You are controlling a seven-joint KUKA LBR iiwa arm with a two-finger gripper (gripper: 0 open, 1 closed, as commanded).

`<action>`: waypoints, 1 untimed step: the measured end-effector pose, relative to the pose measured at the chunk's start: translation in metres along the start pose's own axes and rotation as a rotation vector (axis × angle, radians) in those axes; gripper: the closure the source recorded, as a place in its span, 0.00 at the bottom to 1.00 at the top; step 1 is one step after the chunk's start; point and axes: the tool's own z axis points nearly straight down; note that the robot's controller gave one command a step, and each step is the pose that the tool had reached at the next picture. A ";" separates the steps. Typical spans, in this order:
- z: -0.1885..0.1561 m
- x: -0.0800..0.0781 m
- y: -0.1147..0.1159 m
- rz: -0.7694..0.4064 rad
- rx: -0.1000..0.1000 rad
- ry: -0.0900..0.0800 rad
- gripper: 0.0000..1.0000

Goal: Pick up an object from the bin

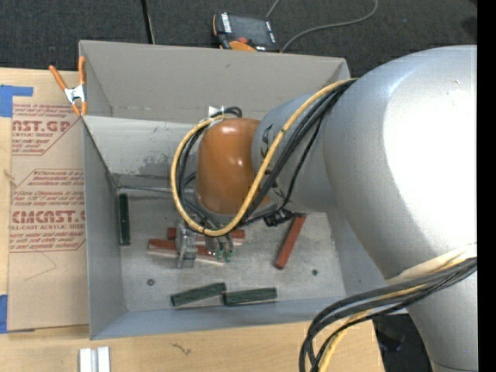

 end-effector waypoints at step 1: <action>0.001 0.001 -0.001 0.000 0.002 0.003 0.00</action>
Offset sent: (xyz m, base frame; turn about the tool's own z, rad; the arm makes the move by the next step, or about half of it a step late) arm 0.0000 0.0000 0.0000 0.0000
